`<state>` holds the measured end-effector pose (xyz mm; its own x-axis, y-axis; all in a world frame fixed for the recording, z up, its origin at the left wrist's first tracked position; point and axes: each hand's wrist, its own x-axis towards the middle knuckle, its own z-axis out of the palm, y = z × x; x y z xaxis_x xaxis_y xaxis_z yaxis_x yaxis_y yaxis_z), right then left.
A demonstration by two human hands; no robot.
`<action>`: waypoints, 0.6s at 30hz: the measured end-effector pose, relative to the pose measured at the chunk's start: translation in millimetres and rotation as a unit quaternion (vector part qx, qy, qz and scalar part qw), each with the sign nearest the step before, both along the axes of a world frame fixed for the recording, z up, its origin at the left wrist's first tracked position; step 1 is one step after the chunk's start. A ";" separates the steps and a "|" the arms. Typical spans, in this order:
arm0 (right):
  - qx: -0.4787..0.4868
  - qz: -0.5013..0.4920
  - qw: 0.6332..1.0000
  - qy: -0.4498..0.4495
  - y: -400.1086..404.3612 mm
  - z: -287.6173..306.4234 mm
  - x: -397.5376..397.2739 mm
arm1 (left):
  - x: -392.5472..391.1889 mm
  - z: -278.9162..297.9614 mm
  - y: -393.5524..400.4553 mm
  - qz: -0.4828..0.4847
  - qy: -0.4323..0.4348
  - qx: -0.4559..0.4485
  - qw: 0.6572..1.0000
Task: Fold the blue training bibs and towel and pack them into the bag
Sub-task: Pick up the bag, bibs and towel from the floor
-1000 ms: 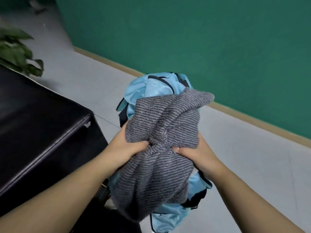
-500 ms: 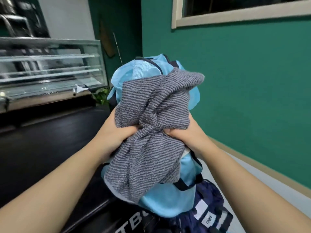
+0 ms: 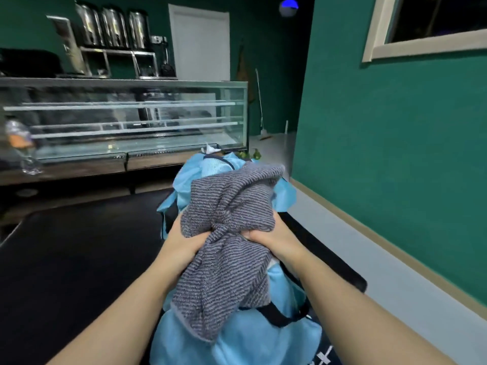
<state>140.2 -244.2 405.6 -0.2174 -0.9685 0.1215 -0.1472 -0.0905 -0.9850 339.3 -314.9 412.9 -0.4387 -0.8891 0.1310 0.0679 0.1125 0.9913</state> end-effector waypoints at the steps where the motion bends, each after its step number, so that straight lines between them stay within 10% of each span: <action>1: 0.026 0.003 1.000 -0.004 -5.1 -19.5 -0.4 | 0.1 -18.1 -2.6 0.010 -0.012 0.024 1.000; 7: 0.153 -0.114 0.979 -0.067 -9.9 -78.4 2.2 | 3.2 -86.8 -25.2 0.093 -0.072 0.074 0.990; 12: 0.154 -0.194 0.955 0.165 -4.5 -61.2 10.0 | 6.2 -71.0 -8.0 0.184 -0.202 0.008 0.962; 18: -0.020 -0.111 0.945 0.306 48.6 -64.5 18.5 | 42.0 -77.8 30.7 0.047 -0.204 -0.211 0.955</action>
<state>158.7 -195.5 341.0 -0.2926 -0.8990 0.3259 -0.7079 -0.0255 -0.7059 381.2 -284.2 335.1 -0.4514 -0.8327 0.3208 -0.3445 0.4942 0.7982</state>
